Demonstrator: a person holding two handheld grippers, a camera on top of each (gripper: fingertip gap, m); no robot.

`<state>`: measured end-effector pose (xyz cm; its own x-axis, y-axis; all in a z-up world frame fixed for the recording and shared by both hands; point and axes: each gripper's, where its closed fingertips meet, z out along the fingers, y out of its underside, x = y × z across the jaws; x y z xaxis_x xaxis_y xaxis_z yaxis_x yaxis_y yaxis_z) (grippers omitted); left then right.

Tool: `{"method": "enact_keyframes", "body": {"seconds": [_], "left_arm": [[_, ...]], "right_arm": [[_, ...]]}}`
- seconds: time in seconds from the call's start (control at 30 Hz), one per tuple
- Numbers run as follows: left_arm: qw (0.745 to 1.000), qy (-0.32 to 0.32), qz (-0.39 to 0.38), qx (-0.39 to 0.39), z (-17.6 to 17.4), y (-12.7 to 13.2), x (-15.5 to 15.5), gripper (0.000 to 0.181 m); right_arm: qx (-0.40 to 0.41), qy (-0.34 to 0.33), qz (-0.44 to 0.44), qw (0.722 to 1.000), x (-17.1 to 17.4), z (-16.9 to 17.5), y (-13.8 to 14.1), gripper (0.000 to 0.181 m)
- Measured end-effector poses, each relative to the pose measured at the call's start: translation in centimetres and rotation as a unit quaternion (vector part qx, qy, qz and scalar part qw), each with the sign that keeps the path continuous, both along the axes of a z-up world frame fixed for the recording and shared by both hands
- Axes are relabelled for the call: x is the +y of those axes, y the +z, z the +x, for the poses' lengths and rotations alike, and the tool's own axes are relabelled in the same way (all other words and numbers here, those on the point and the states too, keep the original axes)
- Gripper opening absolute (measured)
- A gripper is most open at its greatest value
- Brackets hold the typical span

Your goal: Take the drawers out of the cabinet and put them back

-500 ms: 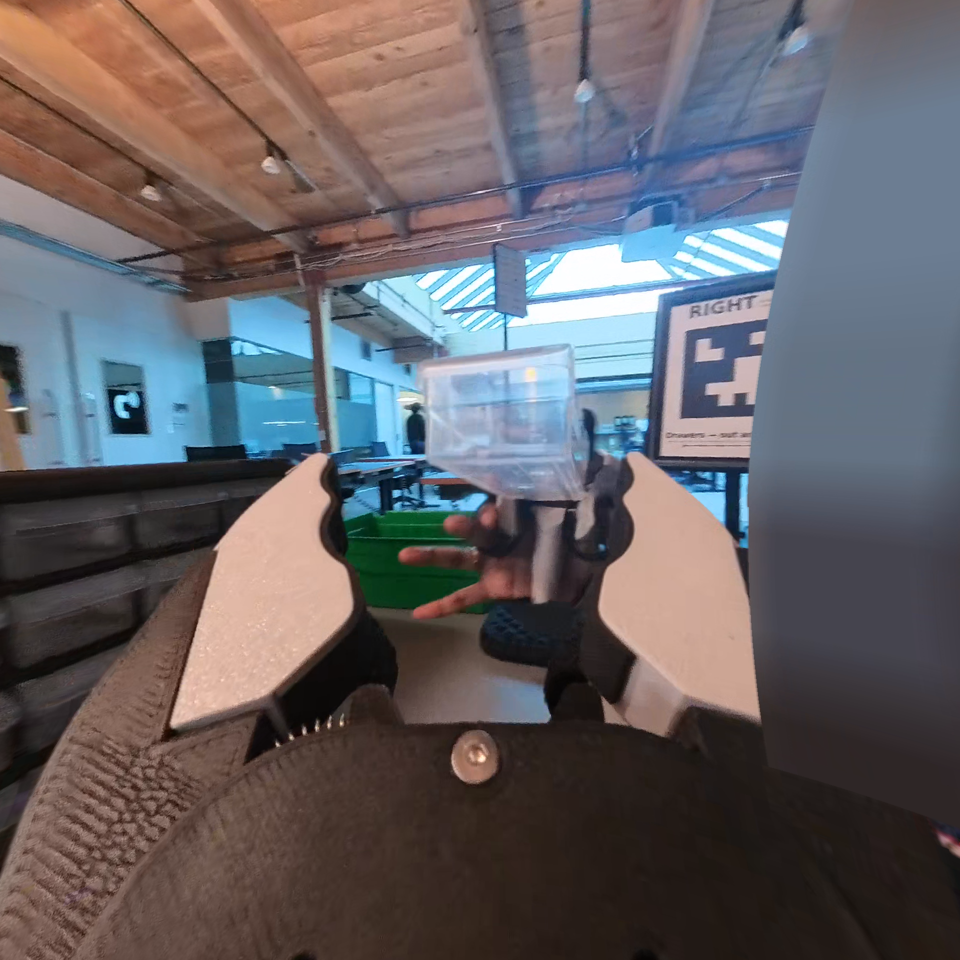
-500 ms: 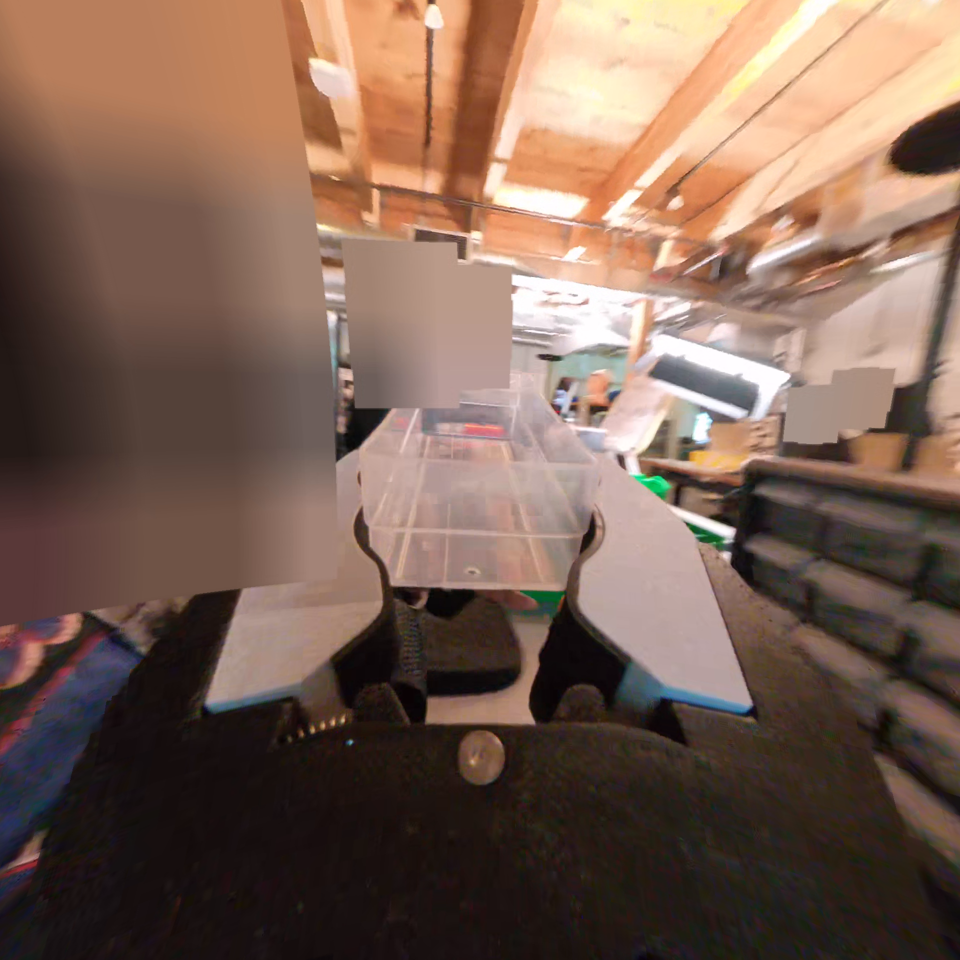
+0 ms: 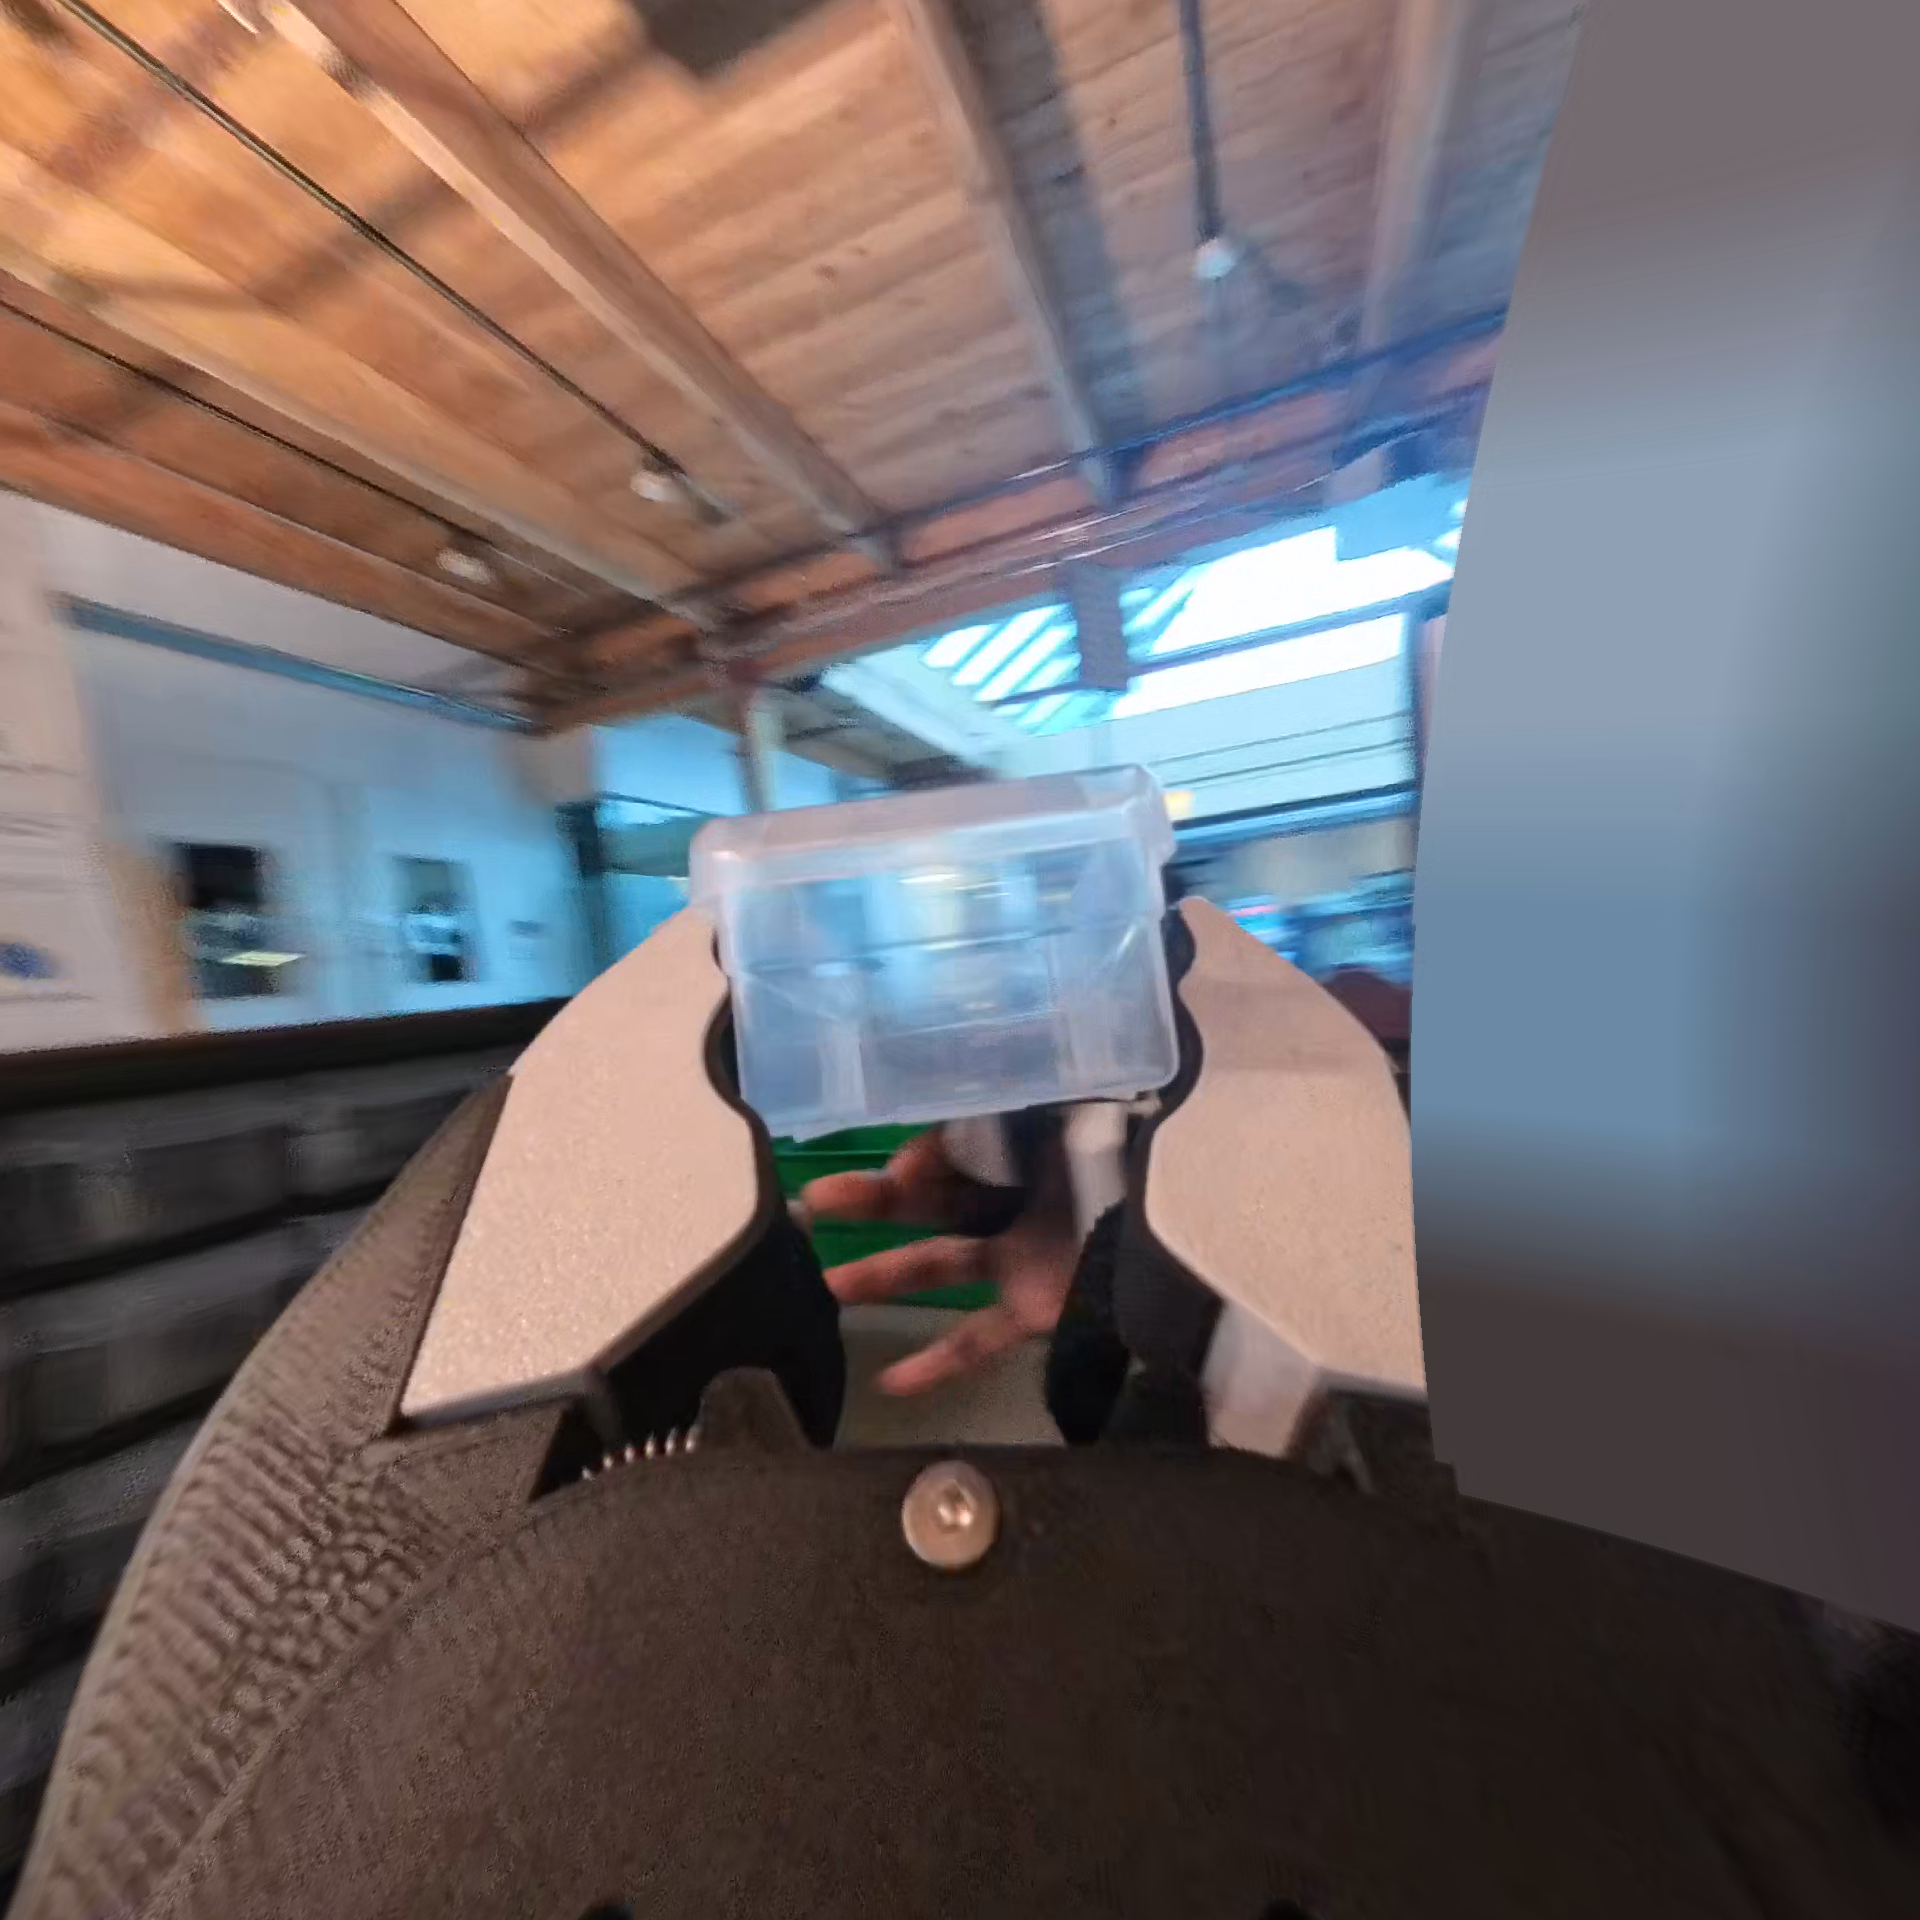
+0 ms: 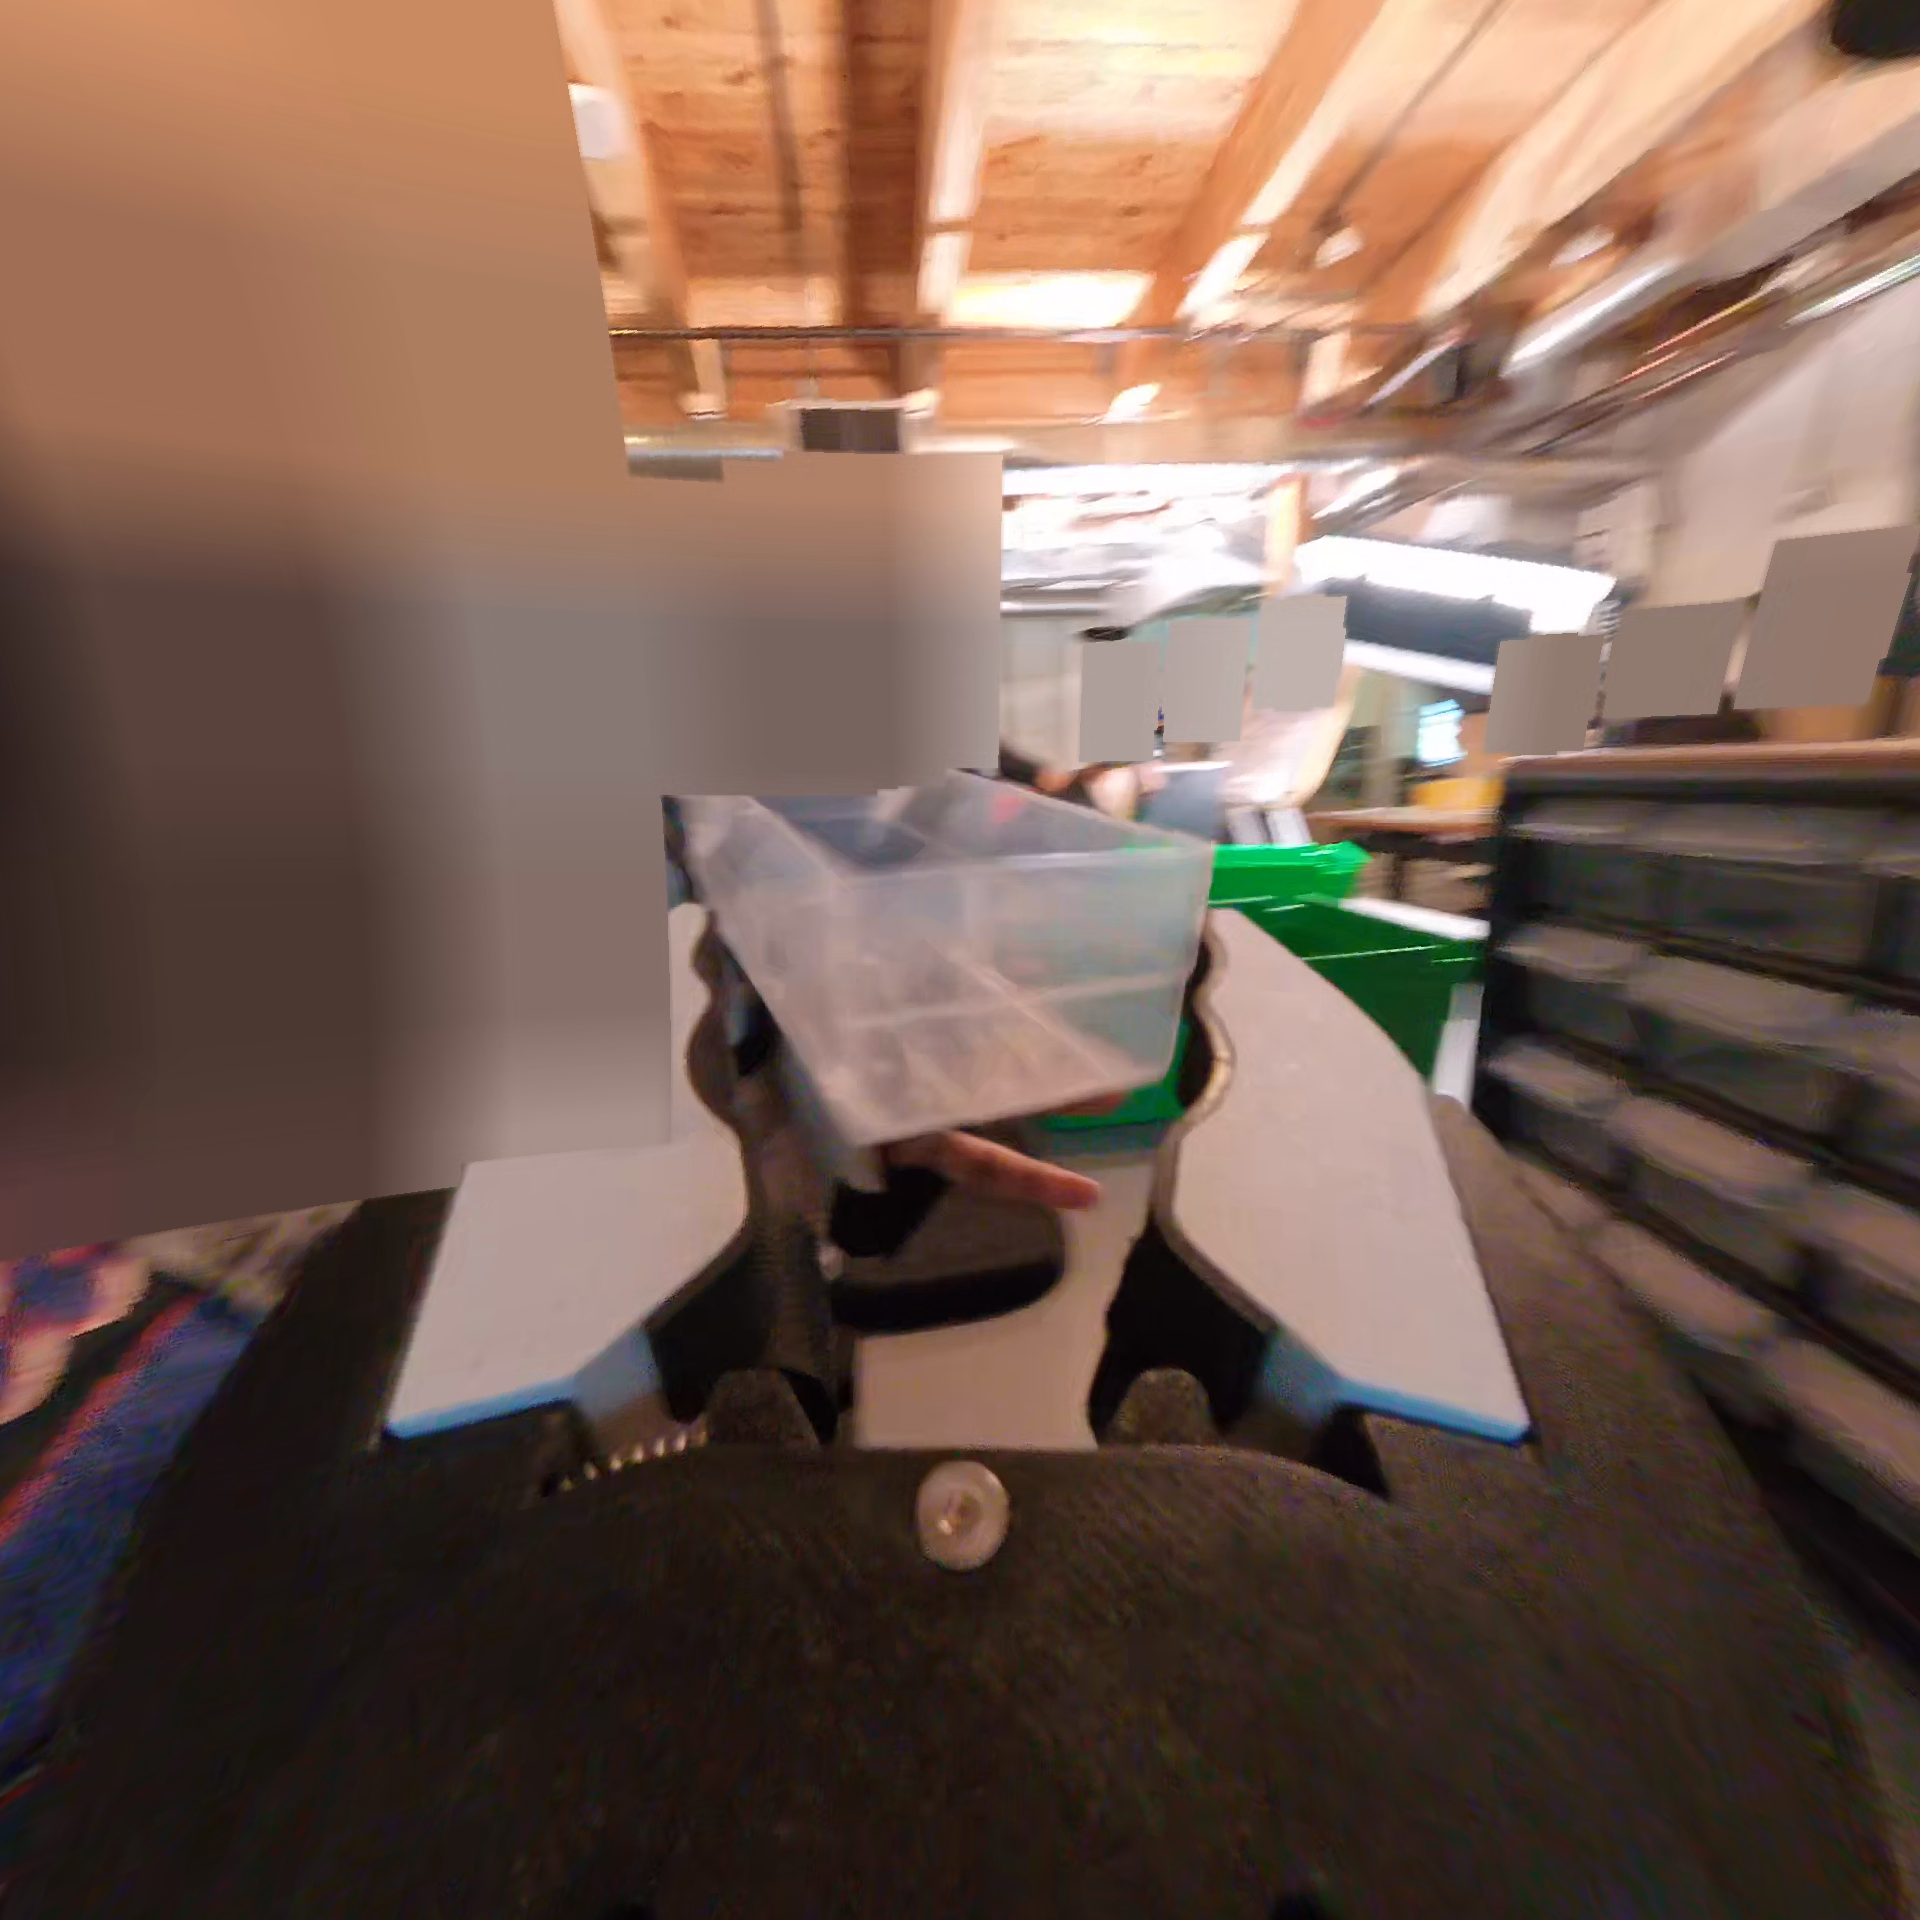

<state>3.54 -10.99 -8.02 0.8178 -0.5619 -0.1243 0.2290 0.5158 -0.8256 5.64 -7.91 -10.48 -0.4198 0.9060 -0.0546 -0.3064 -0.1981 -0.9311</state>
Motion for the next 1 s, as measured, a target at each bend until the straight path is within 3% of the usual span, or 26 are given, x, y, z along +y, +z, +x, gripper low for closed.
{"method": "enact_keyframes", "body": {"seconds": [0.03, 0.13, 0.23, 0.4, 0.6, 0.67, 0.87, 1.0], "left_arm": [[0.997, 0.078, 0.003, 0.016, -1.1, 0.0, 0.8, 0.077], [0.947, 0.306, -0.007, 0.101, -4.7, -0.5, 2.8, 0.075], [0.907, 0.387, -0.028, 0.161, -5.8, -1.4, 4.2, 0.075], [0.883, 0.416, -0.028, 0.215, -4.6, -2.7, 5.4, 0.074], [0.883, 0.405, -0.025, 0.237, -3.7, -3.3, 5.7, 0.075], [0.887, 0.395, -0.017, 0.238, -3.5, -3.3, 5.5, 0.076], [0.882, 0.409, 0.034, 0.231, -2.8, -2.0, 4.7, 0.076], [0.865, 0.435, 0.046, 0.247, -3.4, -2.1, 4.7, 0.091]], "right_arm": [[0.008, -0.05, 0.006, 0.999, 1.2, -0.2, 0.1, 0.092], [0.001, -0.2, 0.041, 0.979, 4.5, -0.2, 0.2, 0.086], [-0.002, -0.27, 0.113, 0.956, 3.7, -0.2, 0.9, 0.072], [-0.025, -0.294, 0.258, 0.92, -1.3, -2.8, 1.4, 0.052], [-0.068, -0.308, 0.333, 0.889, -2.0, -4.9, 0.2, 0.016], [-0.076, -0.302, 0.354, 0.882, -2.0, -4.9, 0.0, 0.015], [-0.049, -0.253, 0.336, 0.906, -2.2, -4.4, 0.9, 0.014], [-0.013, -0.243, 0.303, 0.921, -1.6, -3.4, 2.2, 0.013]]}}
